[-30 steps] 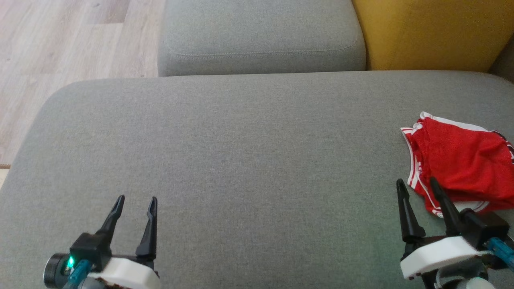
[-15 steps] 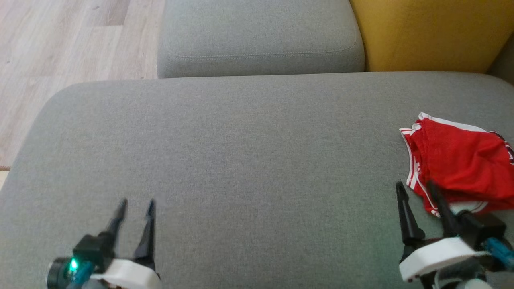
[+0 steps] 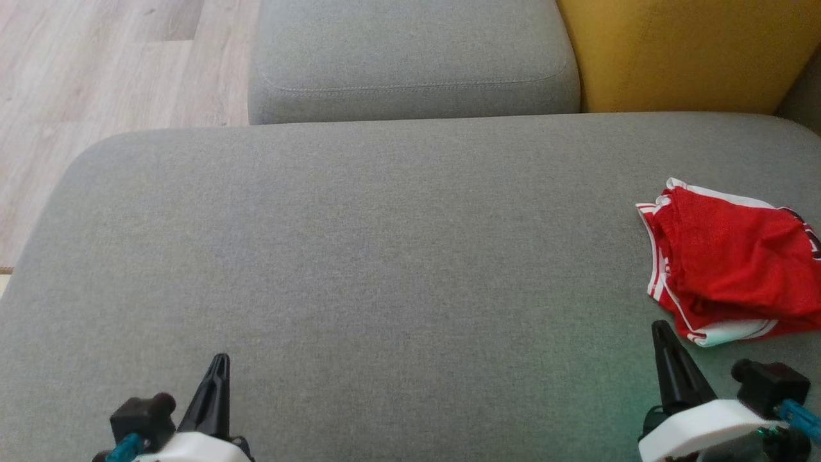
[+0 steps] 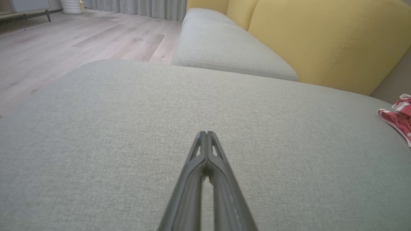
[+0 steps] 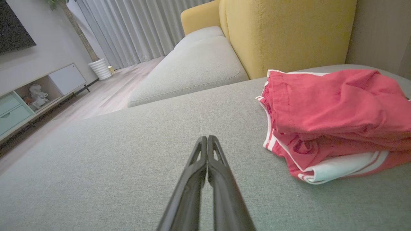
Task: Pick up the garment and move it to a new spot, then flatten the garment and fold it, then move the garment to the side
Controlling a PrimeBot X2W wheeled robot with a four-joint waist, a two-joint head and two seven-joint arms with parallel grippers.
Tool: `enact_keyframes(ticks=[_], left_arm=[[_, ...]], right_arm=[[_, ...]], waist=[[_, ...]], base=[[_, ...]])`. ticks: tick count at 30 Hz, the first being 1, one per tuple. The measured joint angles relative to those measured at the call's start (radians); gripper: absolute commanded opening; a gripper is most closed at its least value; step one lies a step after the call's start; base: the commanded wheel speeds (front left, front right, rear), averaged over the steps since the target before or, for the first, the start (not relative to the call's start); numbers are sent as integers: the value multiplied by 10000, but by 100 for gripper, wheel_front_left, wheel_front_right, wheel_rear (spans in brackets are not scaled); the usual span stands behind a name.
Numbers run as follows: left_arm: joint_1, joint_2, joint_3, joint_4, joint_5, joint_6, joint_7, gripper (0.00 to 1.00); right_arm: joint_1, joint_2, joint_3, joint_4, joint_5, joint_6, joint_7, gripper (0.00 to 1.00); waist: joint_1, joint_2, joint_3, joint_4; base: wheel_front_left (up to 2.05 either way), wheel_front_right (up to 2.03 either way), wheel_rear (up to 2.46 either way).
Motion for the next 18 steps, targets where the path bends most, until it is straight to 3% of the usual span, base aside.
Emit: enact_keyframes(ticks=[18], left_arm=[[-263,-100,337,86,-2075,-180,431,0]], right_arm=[[-267,-12,-36,309,2176,0,73,0]], waist=[[0,0,84,-72]], base=[[0,0,0]])
